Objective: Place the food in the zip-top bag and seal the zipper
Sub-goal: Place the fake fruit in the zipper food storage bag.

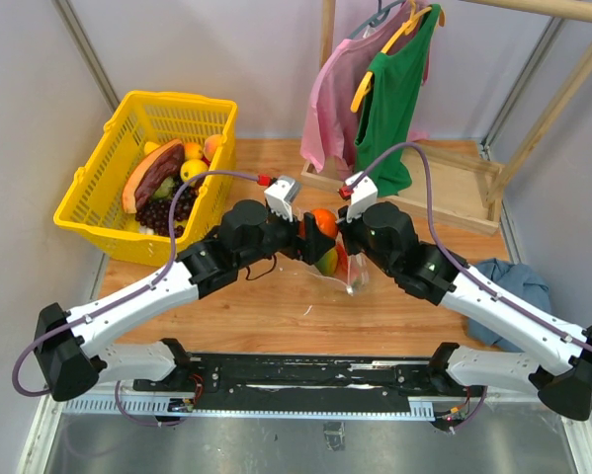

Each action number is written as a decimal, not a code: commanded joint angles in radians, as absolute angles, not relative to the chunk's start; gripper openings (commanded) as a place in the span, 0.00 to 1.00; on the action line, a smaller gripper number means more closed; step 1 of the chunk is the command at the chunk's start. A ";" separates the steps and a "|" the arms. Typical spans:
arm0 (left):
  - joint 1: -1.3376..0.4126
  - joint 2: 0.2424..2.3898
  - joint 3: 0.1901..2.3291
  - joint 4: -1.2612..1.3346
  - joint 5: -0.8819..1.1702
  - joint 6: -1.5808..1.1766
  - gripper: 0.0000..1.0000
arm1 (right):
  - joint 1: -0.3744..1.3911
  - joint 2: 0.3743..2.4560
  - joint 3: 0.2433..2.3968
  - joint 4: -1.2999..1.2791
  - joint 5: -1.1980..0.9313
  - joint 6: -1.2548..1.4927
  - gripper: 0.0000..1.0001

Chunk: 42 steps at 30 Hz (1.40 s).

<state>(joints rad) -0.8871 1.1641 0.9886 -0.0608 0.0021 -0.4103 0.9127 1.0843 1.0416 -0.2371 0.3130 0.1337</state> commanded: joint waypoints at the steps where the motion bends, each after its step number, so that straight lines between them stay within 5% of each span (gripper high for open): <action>1: -0.909 1.178 0.949 -0.030 -0.051 -0.381 0.45 | 0.902 1.060 1.026 -0.198 0.303 0.153 0.01; 16: -0.937 1.228 1.007 -0.160 -0.100 -0.331 0.86 | 0.901 1.050 1.013 -0.189 0.309 0.156 0.01; 29: -0.937 1.209 1.035 -0.206 -0.068 -0.337 0.99 | 0.900 1.048 1.005 -0.183 0.317 0.158 0.01; 42: -0.937 1.145 1.186 -0.427 -0.219 -0.400 0.99 | 0.900 1.053 1.003 -0.183 0.323 0.155 0.01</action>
